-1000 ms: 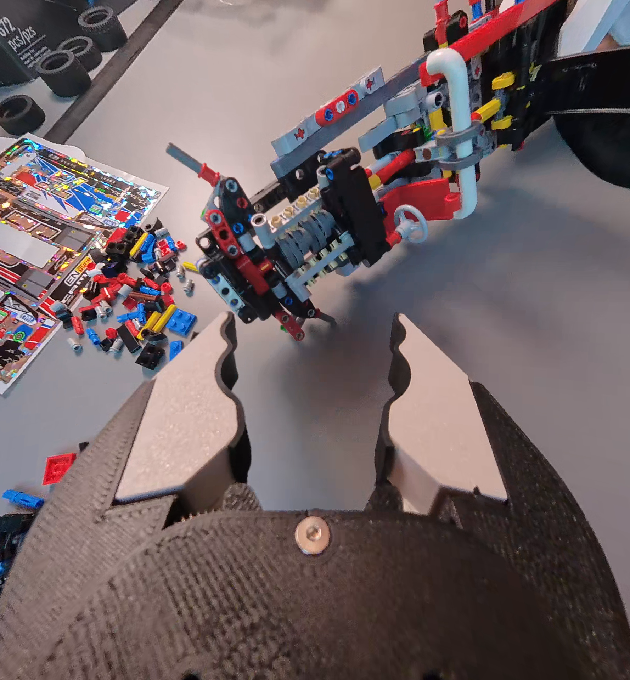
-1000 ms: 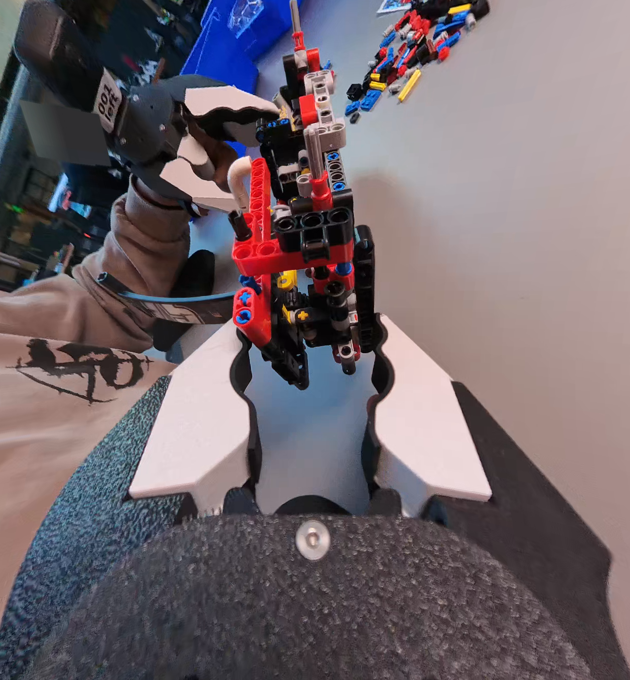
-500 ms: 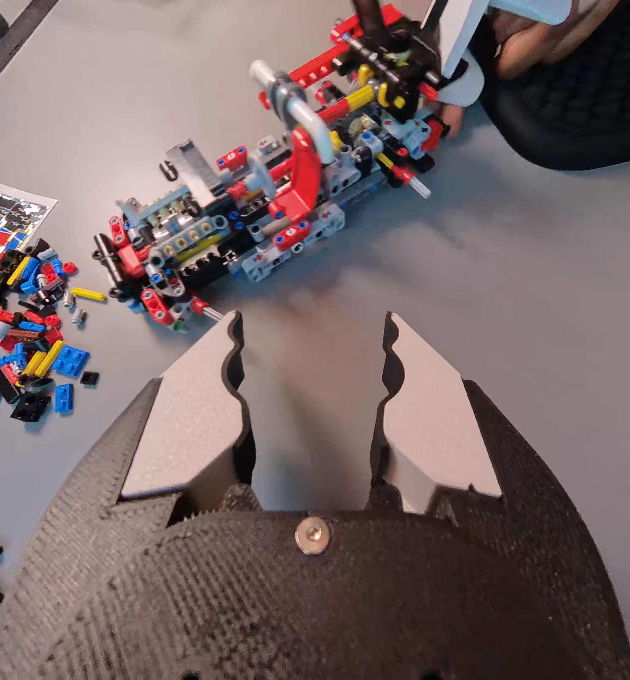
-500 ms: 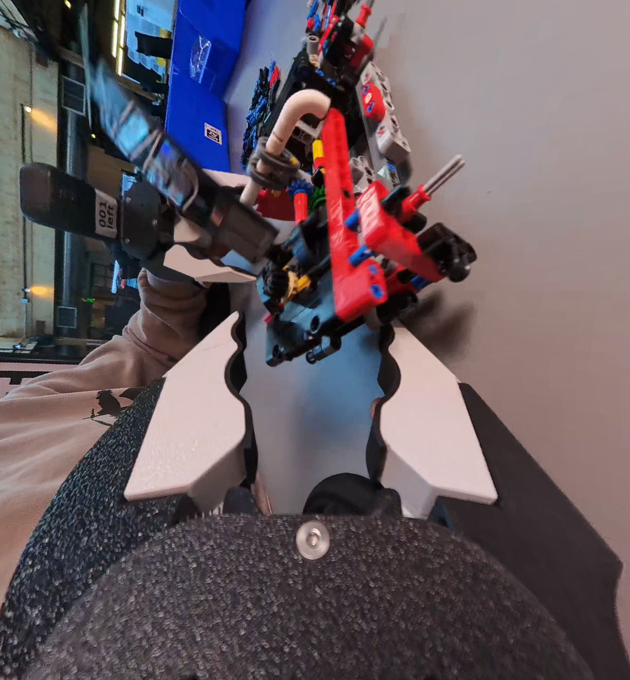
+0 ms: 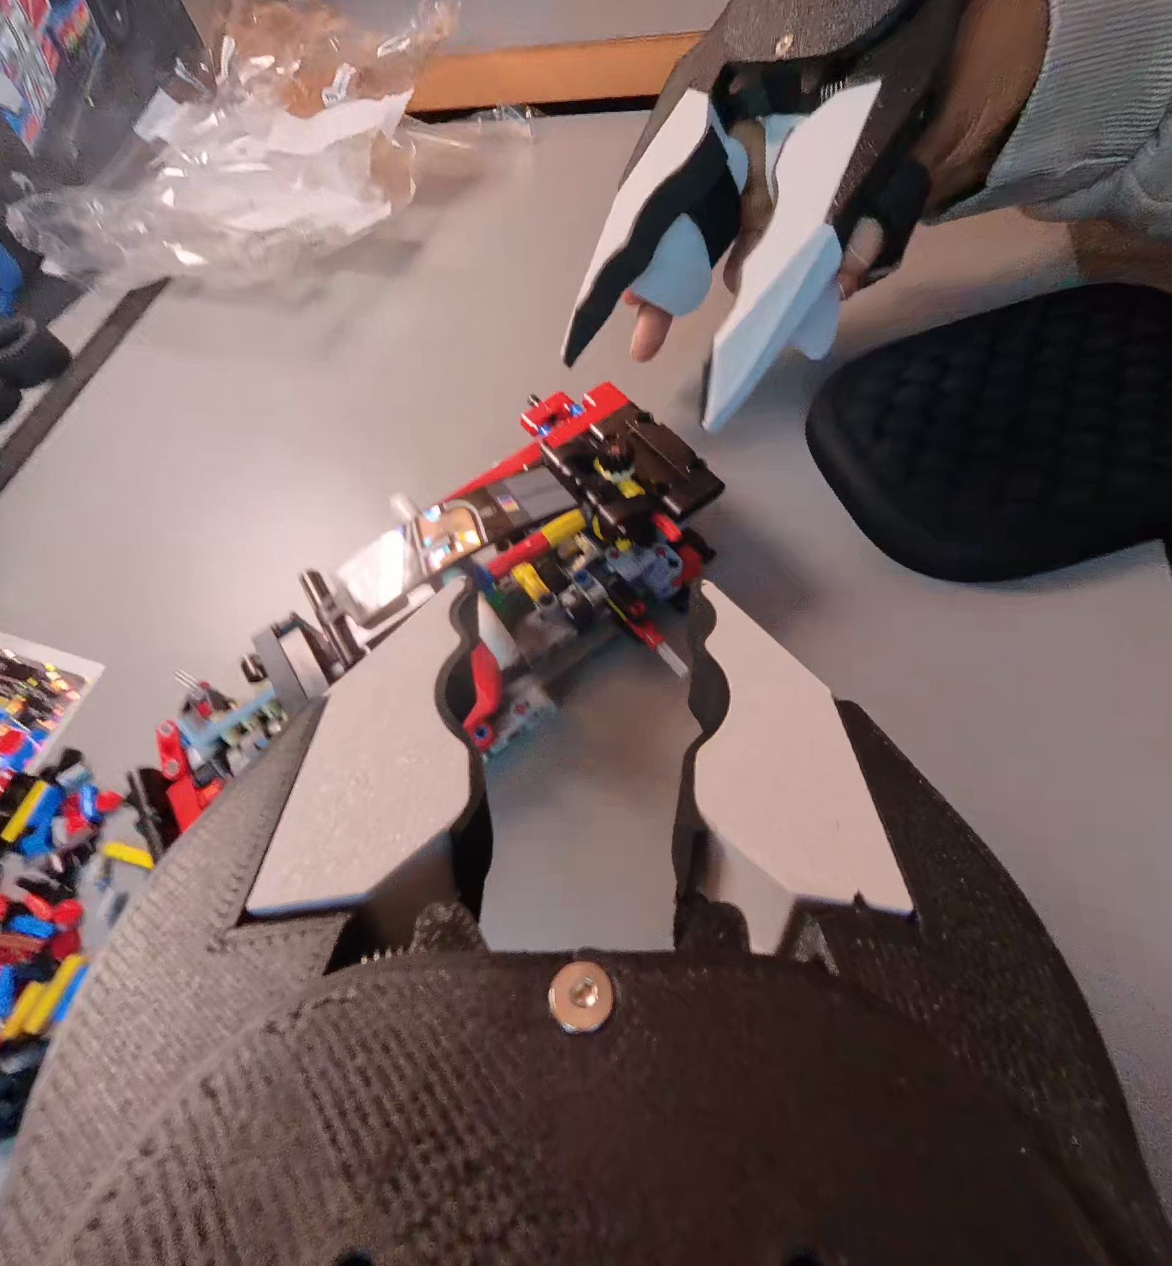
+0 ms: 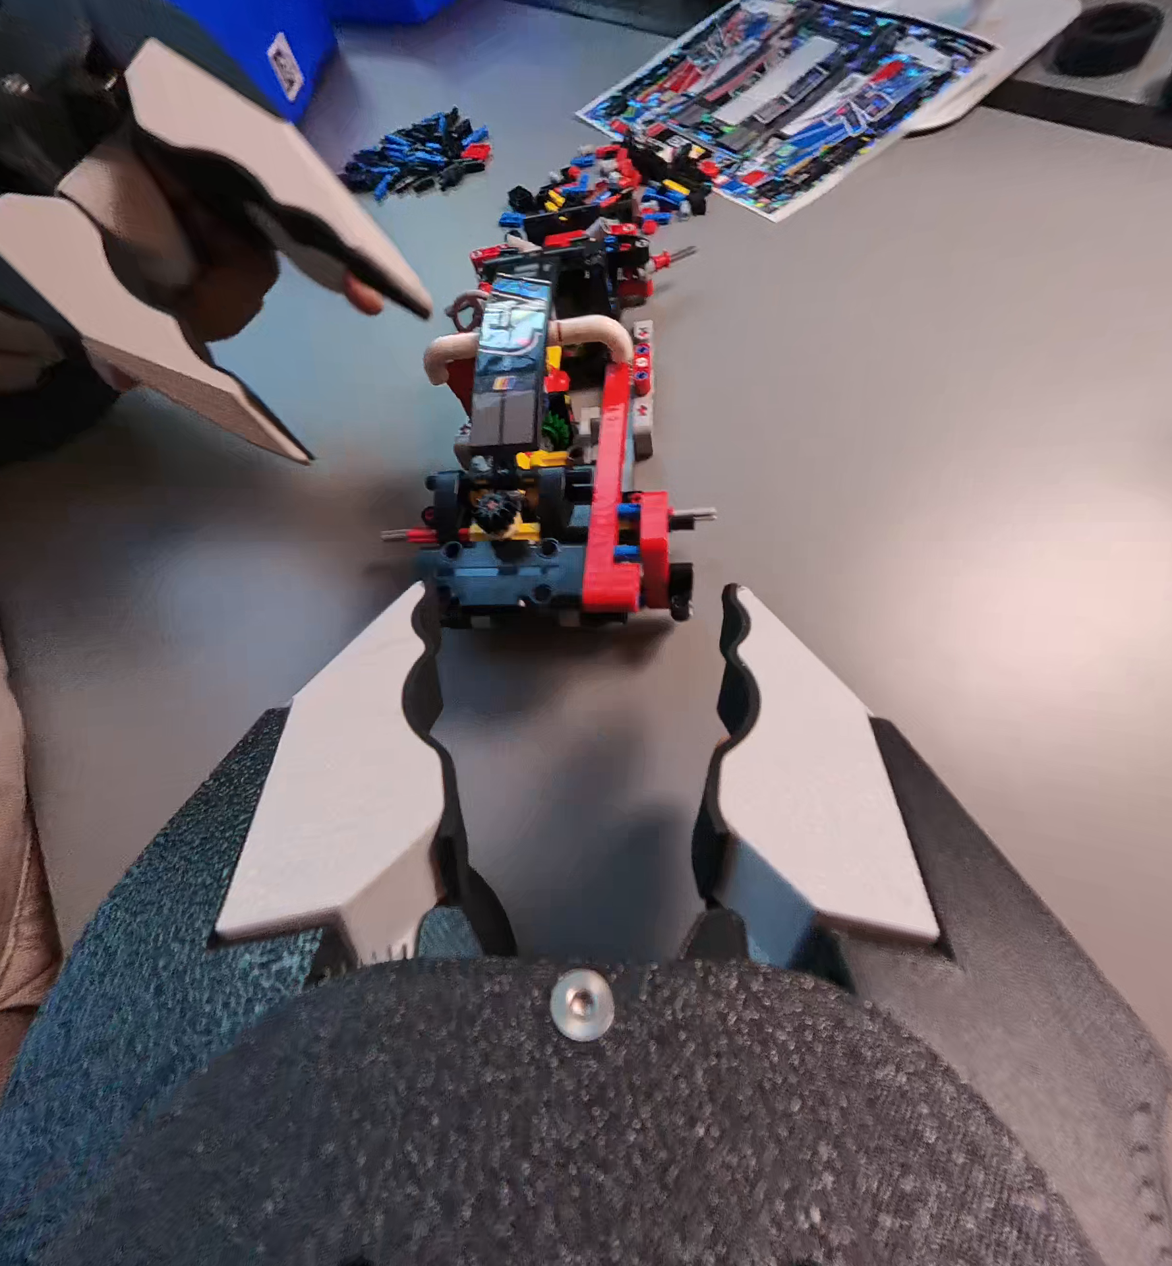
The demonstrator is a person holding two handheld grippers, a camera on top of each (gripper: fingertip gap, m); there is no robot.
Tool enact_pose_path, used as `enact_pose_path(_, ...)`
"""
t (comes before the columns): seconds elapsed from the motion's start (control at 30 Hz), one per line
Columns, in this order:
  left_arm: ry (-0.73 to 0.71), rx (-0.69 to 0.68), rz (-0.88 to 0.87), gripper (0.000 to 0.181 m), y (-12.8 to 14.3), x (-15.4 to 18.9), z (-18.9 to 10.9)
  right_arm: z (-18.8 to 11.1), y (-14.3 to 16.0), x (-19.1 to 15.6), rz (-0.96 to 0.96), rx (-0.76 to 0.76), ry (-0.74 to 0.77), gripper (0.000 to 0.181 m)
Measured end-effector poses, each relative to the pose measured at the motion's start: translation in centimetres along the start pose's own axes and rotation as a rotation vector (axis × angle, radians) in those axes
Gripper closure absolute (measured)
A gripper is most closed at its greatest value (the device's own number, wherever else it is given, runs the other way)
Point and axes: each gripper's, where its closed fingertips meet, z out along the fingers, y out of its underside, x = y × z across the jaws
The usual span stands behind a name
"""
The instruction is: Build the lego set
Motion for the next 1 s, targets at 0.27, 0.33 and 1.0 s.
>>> enact_pose_path(0.27,0.153,-0.203,0.303,0.107,-2.7,-1.8,4.5,2.7,0.6,-1.5,-0.204,-0.034,-0.025,0.094)
enact_pose_path(0.33,0.272,-0.299,0.307,0.113,-2.2,-1.4,5.6,2.7,0.5,-1.5,-0.221,0.001,-0.04,0.095)
enact_pose_path(1.0,0.835,-0.657,0.315,0.15,0.2,-2.6,7.4,0.6,-0.3,0.2,-0.226,0.092,-0.255,0.146)
